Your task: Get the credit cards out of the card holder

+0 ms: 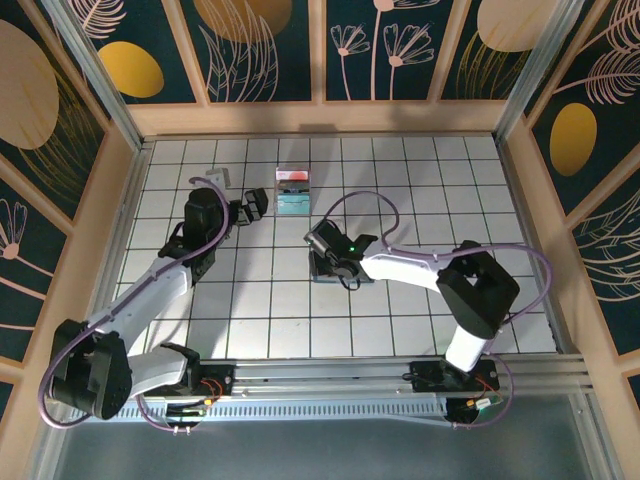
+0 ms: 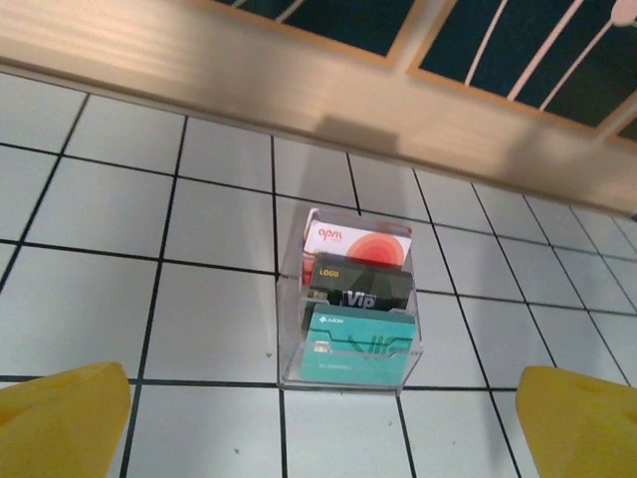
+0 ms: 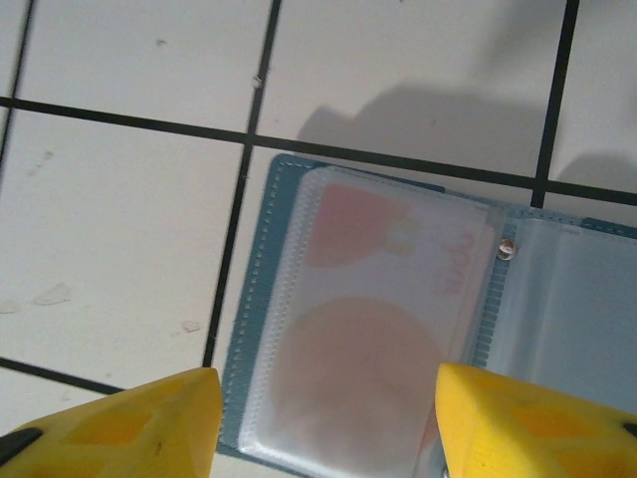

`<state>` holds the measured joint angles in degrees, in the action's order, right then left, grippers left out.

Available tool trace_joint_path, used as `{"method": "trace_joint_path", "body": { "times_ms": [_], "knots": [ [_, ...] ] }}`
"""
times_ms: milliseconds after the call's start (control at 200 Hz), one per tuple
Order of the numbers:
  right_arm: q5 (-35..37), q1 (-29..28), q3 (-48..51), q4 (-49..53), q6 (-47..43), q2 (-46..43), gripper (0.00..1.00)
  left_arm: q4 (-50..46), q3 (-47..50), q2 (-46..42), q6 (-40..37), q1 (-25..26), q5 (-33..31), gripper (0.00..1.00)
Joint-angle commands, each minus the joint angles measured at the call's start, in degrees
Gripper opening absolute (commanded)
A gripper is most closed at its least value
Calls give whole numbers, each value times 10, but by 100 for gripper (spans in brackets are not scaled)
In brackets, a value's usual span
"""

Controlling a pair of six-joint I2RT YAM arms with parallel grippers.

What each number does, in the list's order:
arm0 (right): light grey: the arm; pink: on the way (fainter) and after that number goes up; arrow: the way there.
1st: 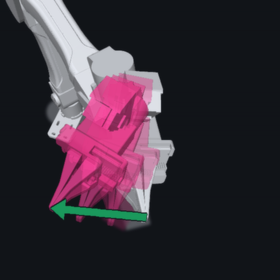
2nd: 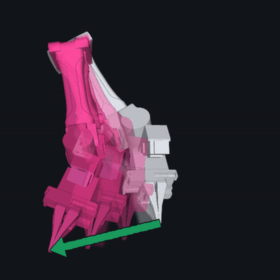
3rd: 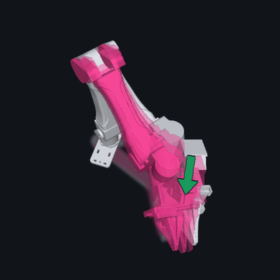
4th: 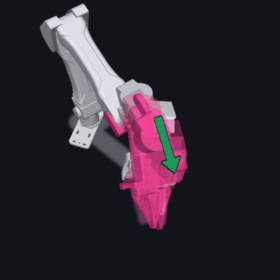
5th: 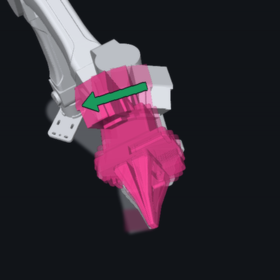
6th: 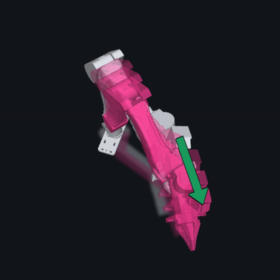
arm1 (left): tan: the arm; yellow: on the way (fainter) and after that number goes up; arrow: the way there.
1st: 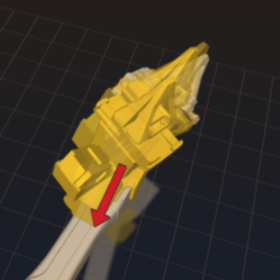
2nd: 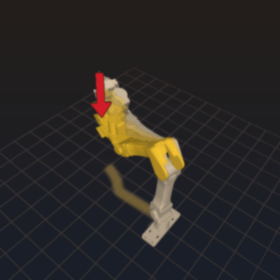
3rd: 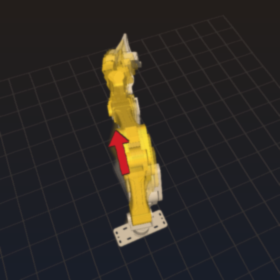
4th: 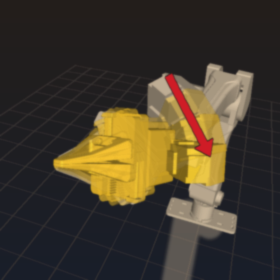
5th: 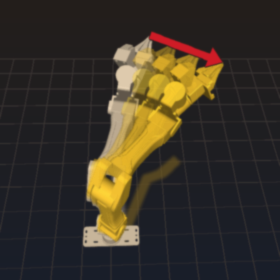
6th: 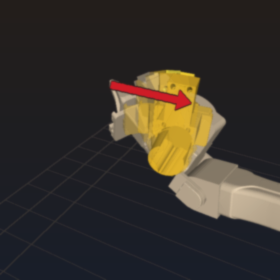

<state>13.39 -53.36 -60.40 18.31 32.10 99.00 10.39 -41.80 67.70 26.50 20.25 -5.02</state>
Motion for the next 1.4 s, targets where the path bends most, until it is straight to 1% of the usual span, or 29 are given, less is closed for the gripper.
{"method": "trace_joint_path", "body": {
  "times_ms": [0,45,155,335,470,641,756,856,926,1021,1181,1391],
  "knots": [
    [20,-1,-22,14,6,24,61,32,17,-35,38,-2,-45,99],
    [20,-1,-24,13,6,32,61,34,26,-45,53,-2,-60,99],
    [25,2,-26,15,4,47,61,40,41,-57,55,-2,-68,99],
    [15,9,-14,8,4,54,56,45,49,-55,56,-2,-61,99],
    [9,12,-9,5,1,57,44,49,51,-52,58,-2,-59,99],
    [9,15,-9,0,-6,46,29,31,43,-53,50,-1,-64,99],
    [15,21,-3,-7,-10,19,23,26,43,-58,38,10,-66,99],
    [24,33,9,-13,-10,-4,24,21,45,-57,35,33,-85,99],
    [34,42,19,-13,-9,-16,30,21,48,-55,43,46,-88,99],
    [37,58,34,-15,-10,-23,32,27,55,-54,51,60,-90,98],
    [41,73,55,-18,-10,-39,40,20,52,-51,46,77,-107,99],
    [37,80,93,-19,6,-78,42,3,45,-35,38,109,-131,99]
  ]
}}
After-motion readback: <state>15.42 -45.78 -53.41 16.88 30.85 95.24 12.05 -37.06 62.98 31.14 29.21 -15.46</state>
